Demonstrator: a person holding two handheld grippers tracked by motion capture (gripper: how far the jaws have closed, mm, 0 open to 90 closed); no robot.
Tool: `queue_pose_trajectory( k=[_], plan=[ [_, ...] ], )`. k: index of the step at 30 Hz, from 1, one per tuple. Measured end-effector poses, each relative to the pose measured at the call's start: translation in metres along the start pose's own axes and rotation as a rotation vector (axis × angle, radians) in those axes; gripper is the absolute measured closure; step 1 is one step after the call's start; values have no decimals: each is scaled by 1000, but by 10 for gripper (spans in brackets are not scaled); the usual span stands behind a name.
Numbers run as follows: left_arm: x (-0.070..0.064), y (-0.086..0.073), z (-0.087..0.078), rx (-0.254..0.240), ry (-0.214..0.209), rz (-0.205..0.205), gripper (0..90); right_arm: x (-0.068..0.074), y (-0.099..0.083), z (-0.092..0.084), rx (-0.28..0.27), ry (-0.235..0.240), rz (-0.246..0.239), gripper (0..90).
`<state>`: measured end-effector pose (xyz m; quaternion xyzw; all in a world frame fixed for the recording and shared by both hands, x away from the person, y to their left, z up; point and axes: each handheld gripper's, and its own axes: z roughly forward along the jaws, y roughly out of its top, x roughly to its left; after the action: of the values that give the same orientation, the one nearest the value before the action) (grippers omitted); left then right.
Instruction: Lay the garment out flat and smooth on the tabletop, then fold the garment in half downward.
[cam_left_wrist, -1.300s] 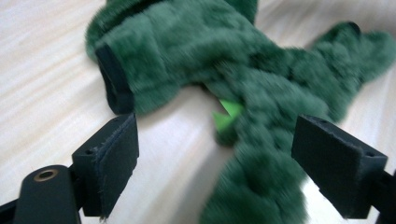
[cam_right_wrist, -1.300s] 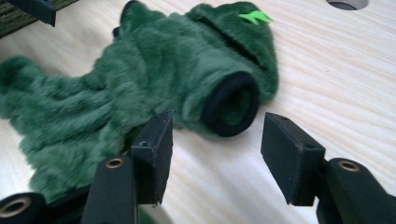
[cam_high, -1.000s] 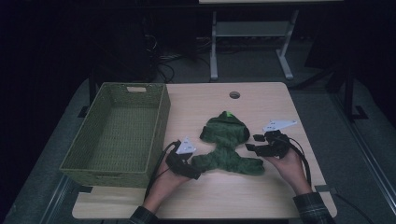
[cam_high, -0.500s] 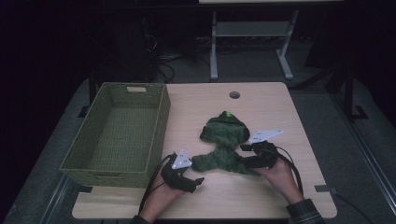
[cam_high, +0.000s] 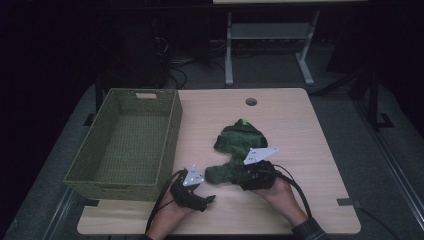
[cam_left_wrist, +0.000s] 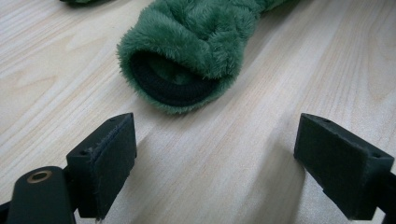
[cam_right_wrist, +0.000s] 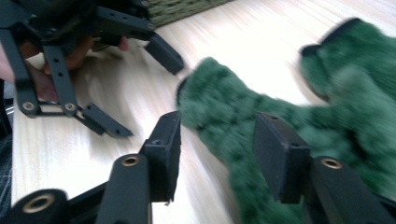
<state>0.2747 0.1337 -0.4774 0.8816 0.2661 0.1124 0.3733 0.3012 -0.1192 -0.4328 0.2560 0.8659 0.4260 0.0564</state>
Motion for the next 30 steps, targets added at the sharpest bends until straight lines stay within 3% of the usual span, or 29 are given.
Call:
queue_pose_trajectory(
  k=[9, 14, 23, 26, 30],
  plan=[
    [0, 0, 0, -1, -2, -5, 127, 16, 12, 28, 7, 60, -37, 601],
    [1, 0, 0, 0, 1, 3, 128, 20, 15, 40, 20, 62, -54, 634],
    [1, 0, 0, 4, 0, 5, 128, 16, 8, 64, 93, 3, -93, 644],
    [0, 0, 0, 2, -1, 1, 129, 16, 7, 68, 100, -31, -119, 712],
    [0, 0, 0, 2, -1, 1, 129, 15, 6, 67, 93, -46, -109, 807]
  ],
)
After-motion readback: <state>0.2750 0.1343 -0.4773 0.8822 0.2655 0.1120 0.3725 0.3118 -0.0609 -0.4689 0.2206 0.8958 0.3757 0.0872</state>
